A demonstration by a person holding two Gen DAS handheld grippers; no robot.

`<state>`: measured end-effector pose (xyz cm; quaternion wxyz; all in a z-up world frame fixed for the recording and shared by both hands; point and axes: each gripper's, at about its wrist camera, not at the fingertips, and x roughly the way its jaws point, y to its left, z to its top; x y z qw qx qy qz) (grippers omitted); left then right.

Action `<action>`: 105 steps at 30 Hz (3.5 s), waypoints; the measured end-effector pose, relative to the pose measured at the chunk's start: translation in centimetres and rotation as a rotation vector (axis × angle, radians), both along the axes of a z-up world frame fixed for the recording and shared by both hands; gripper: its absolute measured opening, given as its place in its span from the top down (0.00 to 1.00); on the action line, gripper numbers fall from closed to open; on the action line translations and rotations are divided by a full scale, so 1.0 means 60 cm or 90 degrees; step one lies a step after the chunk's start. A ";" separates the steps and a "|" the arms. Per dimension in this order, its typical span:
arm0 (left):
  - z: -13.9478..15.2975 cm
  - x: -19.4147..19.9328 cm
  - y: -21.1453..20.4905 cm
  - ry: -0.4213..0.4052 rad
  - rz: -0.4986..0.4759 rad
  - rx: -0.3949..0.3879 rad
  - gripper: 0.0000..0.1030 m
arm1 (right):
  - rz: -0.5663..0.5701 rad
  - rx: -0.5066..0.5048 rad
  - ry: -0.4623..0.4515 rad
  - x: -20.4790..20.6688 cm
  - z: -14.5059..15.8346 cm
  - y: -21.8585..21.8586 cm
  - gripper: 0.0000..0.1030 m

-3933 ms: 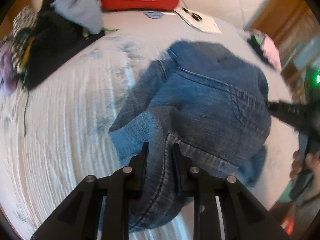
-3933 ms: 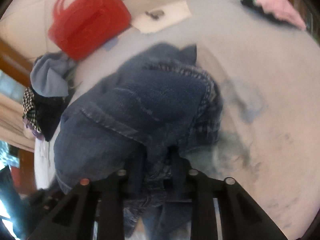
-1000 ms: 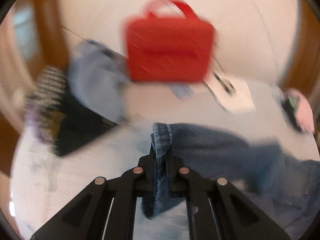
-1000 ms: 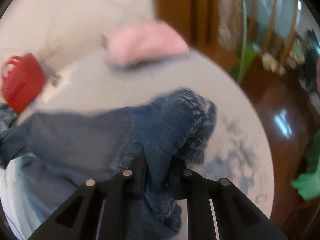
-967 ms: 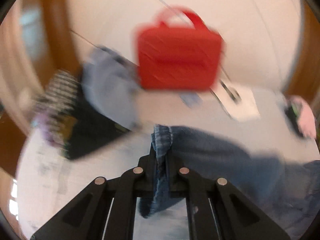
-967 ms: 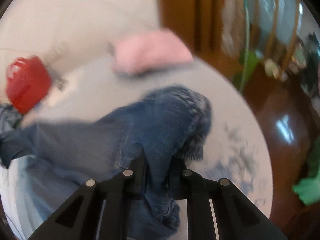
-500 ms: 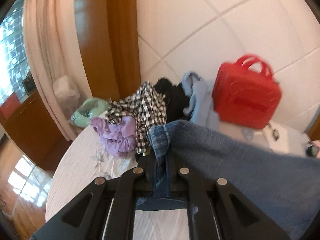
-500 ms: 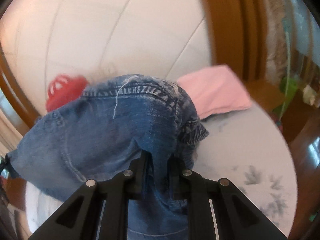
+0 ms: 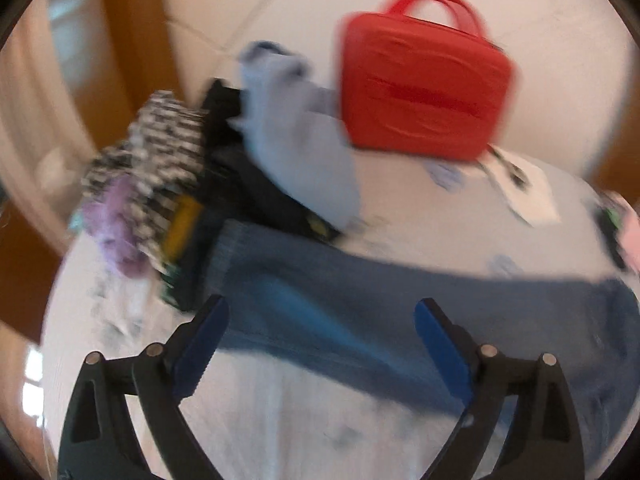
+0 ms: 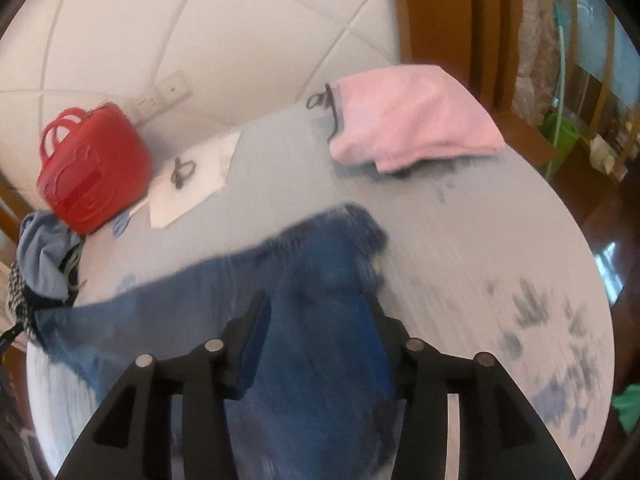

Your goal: Fold clothes

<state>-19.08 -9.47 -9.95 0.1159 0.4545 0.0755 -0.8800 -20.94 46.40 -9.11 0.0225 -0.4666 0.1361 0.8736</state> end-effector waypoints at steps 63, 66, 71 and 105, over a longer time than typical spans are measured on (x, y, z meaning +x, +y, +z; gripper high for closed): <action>-0.189 0.085 0.493 -0.179 -0.236 0.035 0.76 | -0.027 -0.110 -0.083 0.182 -0.125 0.077 0.24; -0.168 0.087 0.460 -0.180 -0.225 0.077 0.97 | -0.032 -0.133 -0.092 0.170 -0.134 0.080 0.21; -0.058 0.133 0.347 -0.102 -0.180 0.007 0.97 | 0.028 -0.127 -0.078 0.160 -0.126 0.038 0.21; -0.141 0.238 -0.241 -0.137 0.195 0.037 0.19 | -0.120 -0.118 -0.124 0.088 -0.179 0.040 0.22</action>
